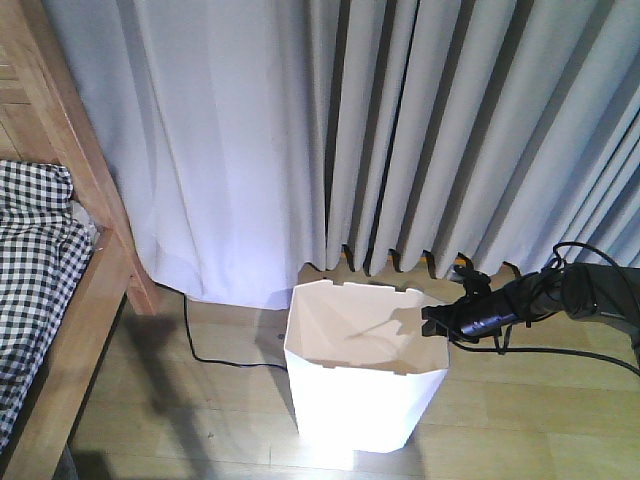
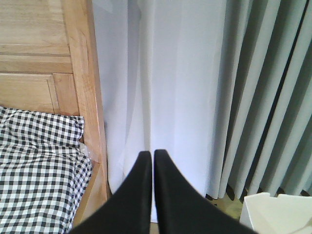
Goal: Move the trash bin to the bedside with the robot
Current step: 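Lower the bin to the floor beside the bed with the right gripper, then open the right gripper and raise it away from the bin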
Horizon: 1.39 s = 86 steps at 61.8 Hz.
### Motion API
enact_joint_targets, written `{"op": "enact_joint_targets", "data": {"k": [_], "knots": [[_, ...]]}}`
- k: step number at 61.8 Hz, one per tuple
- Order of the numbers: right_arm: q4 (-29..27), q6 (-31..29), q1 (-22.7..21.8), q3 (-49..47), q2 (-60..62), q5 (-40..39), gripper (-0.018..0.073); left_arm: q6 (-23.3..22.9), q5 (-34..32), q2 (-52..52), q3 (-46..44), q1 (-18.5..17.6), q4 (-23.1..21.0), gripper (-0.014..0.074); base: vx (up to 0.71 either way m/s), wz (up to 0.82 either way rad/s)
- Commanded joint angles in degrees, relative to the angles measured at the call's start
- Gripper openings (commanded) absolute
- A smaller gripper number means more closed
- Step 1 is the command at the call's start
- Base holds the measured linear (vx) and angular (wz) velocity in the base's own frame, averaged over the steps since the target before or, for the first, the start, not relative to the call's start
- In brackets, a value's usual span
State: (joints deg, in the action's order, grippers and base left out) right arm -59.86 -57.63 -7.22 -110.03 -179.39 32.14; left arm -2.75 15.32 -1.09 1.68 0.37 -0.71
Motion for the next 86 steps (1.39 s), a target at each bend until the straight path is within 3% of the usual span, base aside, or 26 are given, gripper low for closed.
{"op": "enact_joint_targets", "data": {"k": [1, 9, 27, 39, 50, 67, 86], "knots": [[0.0, 1.5, -0.7, -0.8, 4.9, 3.5, 0.0378, -0.5, -4.2, -0.6, 1.7, -0.1, -0.2, -0.0006, 0.0, 0.0], [1.3, 6.4, -2.3, -0.8, 5.1, 5.4, 0.0376, -0.5, -4.2, -0.6, 1.7, -0.1, -0.2, -0.0006, 0.0, 0.0], [4.2, 6.3, -6.8, 2.4, 7.8, 13.2, 0.0284, -0.5, -4.2, -0.6, 1.7, -0.1, -0.2, -0.0006, 0.0, 0.0], [5.6, 0.8, -7.5, 10.7, 14.6, 10.7, 0.0233, -0.5, -4.2, -0.6, 1.7, -0.1, -0.2, -0.0006, 0.0, 0.0], [8.8, -0.6, -7.4, 20.0, 24.3, 4.9, 0.0235, -0.5, -4.2, -0.6, 1.7, -0.1, -0.2, -0.0006, 0.0, 0.0], [22.4, 0.8, -7.4, 34.1, 47.7, -3.7, 0.0235, -0.5, -4.2, -0.6, 1.7, -0.1, -0.2, -0.0006, 0.0, 0.0], [46.1, 22.6, -7.4, 36.1, 76.3, -1.6, 0.0235, -0.5, -4.2, -0.6, 1.7, -0.1, -0.2, -0.0006, 0.0, 0.0]]}}
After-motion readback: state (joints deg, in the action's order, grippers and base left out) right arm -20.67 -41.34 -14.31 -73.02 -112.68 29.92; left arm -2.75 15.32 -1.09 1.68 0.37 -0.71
